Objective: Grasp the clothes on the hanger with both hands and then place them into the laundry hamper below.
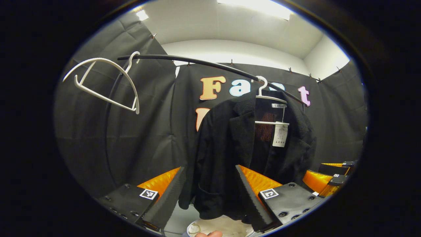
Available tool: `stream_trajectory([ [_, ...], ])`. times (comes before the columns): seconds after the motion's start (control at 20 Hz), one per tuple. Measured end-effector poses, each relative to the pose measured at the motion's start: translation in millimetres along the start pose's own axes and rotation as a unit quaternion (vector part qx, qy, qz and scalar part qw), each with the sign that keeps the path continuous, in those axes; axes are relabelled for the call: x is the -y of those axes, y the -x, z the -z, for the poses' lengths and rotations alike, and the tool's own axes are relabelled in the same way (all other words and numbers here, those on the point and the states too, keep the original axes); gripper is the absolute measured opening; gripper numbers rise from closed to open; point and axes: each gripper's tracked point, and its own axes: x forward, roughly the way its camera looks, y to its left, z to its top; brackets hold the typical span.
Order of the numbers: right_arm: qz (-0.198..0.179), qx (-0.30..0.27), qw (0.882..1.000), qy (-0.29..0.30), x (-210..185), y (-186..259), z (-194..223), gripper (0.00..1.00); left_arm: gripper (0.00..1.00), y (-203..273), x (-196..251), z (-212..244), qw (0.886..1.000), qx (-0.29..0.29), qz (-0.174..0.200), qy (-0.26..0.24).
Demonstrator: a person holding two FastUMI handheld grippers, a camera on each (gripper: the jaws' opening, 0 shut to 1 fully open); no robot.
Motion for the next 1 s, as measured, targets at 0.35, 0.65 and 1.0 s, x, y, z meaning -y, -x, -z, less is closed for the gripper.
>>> stream_trajectory([
  [0.35,0.024,-0.029,0.999,0.006,-2.0,-60.9,33.2,0.94,0.93,10.0,-12.9,-4.3,1.000,0.002,-0.013,0.000],
  [0.65,0.048,-0.013,0.998,0.024,3.2,-113.2,31.1,0.93,0.93,19.9,-34.0,-3.9,0.999,-0.001,-0.038,-0.003],
  [1.0,0.017,-0.012,1.000,0.004,-6.2,-144.6,26.8,0.99,0.93,22.6,-51.2,-2.4,0.998,-0.004,-0.057,-0.007],
])
